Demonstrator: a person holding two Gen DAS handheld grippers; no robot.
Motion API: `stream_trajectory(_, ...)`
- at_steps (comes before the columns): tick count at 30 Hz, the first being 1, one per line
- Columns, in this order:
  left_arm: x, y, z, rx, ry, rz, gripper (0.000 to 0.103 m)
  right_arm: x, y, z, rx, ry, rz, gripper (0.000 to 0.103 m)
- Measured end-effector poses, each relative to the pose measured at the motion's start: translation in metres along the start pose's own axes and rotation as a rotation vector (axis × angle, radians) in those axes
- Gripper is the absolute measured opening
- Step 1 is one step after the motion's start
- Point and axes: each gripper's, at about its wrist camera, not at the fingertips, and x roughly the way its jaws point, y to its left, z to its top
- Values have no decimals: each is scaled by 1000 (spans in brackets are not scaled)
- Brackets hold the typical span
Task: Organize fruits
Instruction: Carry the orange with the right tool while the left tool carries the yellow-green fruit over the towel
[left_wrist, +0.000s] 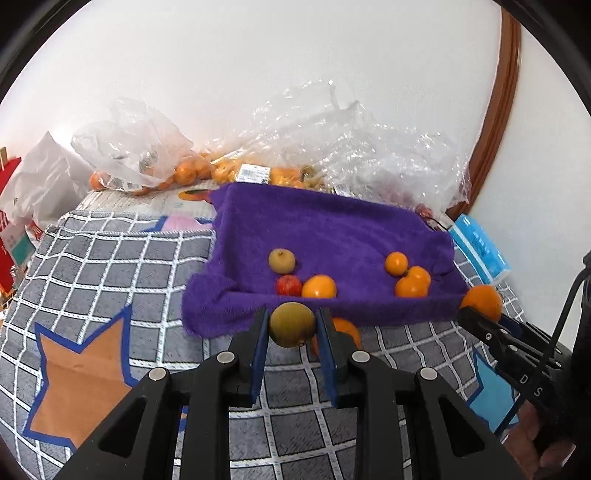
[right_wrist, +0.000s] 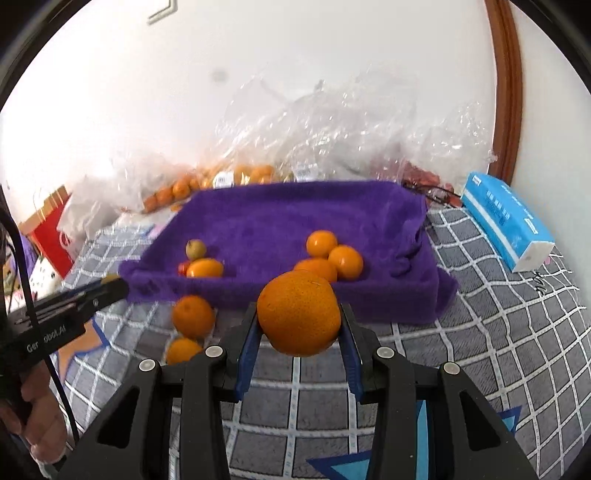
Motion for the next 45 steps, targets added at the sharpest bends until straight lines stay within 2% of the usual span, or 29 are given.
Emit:
stream_trajectory(6, -1, 7, 6, -2, -6, 6, 25, 3, -7, 6, 37, -10, -5, 40)
stream_trajectory(20, 2, 7, 28, -16, -37, 0, 25, 9, -8, 20, 10, -33, -13, 40)
stream_trajectory(37, 36, 14, 54, -57, 6, -10, 25, 34, -16, 48, 16, -61, -21, 40)
stream_trajectory(45, 49, 25, 61, -94, -11, 12, 25, 40, -24, 64, 27, -82, -27, 40)
